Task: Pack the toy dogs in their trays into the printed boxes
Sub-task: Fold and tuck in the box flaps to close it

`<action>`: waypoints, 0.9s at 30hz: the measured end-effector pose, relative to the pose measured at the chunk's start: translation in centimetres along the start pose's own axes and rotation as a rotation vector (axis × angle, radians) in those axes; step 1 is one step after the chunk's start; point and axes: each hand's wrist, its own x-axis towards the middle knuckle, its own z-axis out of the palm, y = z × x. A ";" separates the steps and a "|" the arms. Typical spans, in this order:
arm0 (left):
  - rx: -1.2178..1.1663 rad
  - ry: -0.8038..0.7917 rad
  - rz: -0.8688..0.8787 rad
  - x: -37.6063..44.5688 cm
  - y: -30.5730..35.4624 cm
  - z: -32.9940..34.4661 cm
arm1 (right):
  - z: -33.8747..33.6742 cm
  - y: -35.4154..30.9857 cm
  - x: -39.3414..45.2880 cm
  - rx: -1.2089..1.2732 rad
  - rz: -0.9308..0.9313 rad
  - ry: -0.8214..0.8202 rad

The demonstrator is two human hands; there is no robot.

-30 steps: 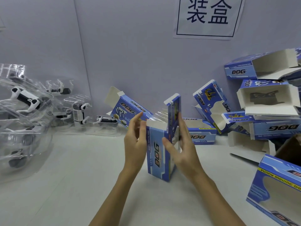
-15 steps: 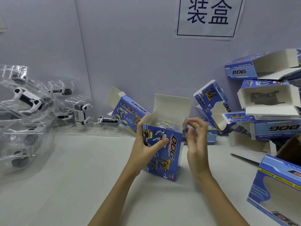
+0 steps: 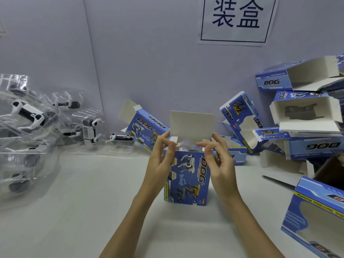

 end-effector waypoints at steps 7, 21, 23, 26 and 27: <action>-0.134 0.037 -0.014 0.7 0.5 0.0 | 0.1 -0.6 0.3 0.281 0.016 0.003; -0.129 -0.005 0.027 -0.3 -0.1 0.8 | 0.6 0.6 -0.3 0.137 0.041 -0.120; -0.163 -0.036 0.033 -0.3 -0.1 0.7 | 0.3 0.7 -0.4 0.110 0.045 -0.125; -0.177 -0.057 0.032 -0.2 -0.1 0.5 | 0.1 0.5 -0.4 0.075 0.073 -0.098; -0.178 -0.055 0.020 -0.3 0.0 0.5 | 0.2 0.3 -0.4 0.063 0.066 -0.083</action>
